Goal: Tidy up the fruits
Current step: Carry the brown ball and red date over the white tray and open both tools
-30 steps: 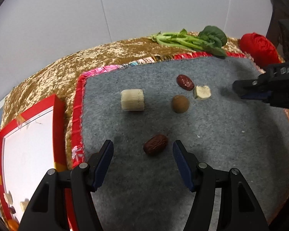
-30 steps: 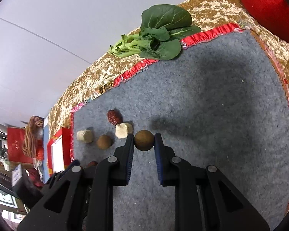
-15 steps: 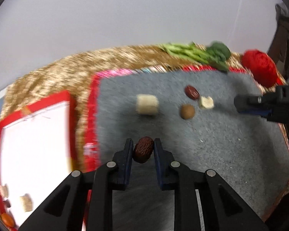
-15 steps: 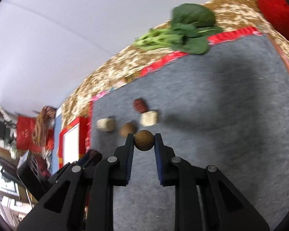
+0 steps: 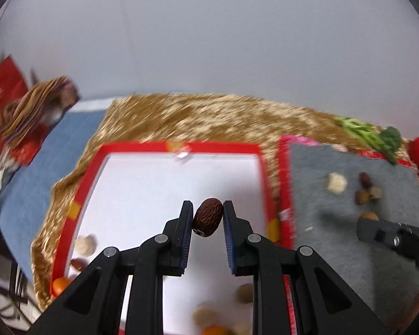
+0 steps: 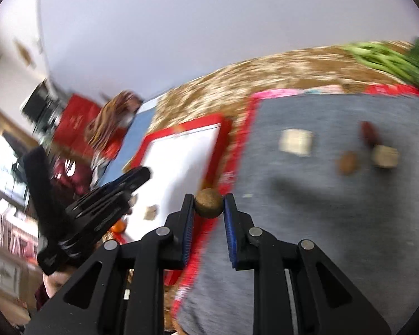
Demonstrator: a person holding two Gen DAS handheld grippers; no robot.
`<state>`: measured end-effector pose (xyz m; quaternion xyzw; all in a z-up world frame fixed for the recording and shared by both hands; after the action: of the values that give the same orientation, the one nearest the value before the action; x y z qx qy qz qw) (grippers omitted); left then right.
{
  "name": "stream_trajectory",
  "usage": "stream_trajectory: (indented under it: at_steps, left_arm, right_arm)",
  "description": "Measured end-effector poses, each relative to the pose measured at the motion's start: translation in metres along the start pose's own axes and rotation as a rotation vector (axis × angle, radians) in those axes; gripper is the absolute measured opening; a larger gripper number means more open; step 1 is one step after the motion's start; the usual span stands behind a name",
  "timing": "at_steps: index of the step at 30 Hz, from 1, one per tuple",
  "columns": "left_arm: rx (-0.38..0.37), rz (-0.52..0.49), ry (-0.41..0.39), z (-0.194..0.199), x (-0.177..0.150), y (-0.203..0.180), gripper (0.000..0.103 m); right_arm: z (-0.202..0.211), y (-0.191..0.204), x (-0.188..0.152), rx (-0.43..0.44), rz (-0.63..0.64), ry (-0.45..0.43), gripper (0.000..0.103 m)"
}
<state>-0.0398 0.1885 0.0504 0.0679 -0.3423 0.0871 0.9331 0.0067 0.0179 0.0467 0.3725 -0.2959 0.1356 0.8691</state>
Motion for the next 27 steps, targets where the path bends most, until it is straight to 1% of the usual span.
stream_trajectory:
  at_steps: [2, 6, 12, 15, 19, 22, 27]
  left_arm:
    - [0.011, 0.020, 0.015, -0.002, -0.003, 0.013, 0.020]
    - [0.072, 0.005, 0.010, -0.002, -0.005, 0.024, 0.020]
    - [0.176, -0.030, 0.024, -0.004, -0.011, 0.042, 0.020]
    - [0.214, -0.050, -0.004, 0.001, -0.011, 0.046, 0.020]
    - [0.257, -0.081, -0.072, 0.014, -0.006, 0.046, 0.020]
    - [0.265, -0.091, -0.104, 0.020, -0.002, 0.044, 0.020]
    - [0.275, -0.104, -0.127, 0.024, 0.001, 0.041, 0.021]
  right_arm:
    - [-0.012, 0.015, -0.006, 0.008, 0.037, 0.013, 0.023]
    - [-0.039, 0.039, -0.020, 0.009, 0.120, 0.055, 0.023]
    - [-0.066, 0.050, -0.035, 0.001, 0.176, 0.113, 0.023]
    - [-0.078, 0.055, -0.041, -0.001, 0.201, 0.140, 0.023]
    - [-0.088, 0.060, -0.048, -0.017, 0.234, 0.167, 0.023]
    - [-0.091, 0.062, -0.053, -0.034, 0.258, 0.175, 0.023]
    - [-0.091, 0.061, -0.054, -0.038, 0.263, 0.177, 0.023]
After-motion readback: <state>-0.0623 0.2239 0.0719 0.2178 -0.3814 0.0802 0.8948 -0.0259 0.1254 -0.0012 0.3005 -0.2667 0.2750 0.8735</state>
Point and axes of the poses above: each gripper's, at about its wrist camera, not at the fingertips, and z roughly against the way its jaws point, y to its left, x to its top, the point moved 5 cm from there along -z, roughly the way its jaws point, and after that the axes turned 2 degrees about x, right-handed, at the moved point
